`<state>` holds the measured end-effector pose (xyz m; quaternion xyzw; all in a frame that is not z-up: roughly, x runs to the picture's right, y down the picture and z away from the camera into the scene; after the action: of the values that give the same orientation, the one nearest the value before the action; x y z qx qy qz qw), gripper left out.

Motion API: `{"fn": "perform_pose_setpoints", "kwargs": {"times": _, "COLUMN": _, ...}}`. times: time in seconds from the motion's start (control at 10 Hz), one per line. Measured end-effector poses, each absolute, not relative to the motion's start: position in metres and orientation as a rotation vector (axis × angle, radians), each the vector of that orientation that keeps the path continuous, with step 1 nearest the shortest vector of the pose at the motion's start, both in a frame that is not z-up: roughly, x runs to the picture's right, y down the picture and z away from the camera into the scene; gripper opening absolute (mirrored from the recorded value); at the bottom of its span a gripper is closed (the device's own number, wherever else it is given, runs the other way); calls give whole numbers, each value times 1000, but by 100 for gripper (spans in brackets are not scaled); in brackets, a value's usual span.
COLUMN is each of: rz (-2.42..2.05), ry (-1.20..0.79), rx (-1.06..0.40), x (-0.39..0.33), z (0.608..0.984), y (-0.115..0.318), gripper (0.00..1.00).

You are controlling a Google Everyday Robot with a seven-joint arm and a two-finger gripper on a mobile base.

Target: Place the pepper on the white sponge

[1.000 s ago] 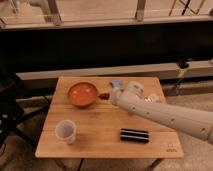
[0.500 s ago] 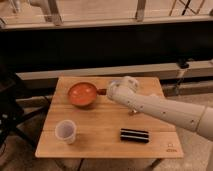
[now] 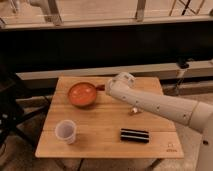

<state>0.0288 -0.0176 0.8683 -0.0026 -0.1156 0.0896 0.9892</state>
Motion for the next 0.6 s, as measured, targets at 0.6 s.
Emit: {"fn": "perform_pose_setpoints", "kwargs": {"times": 0.6, "rz": 168, "ry": -189, "rx": 17, "x": 45, "z": 890, "y": -45, "gripper": 0}}
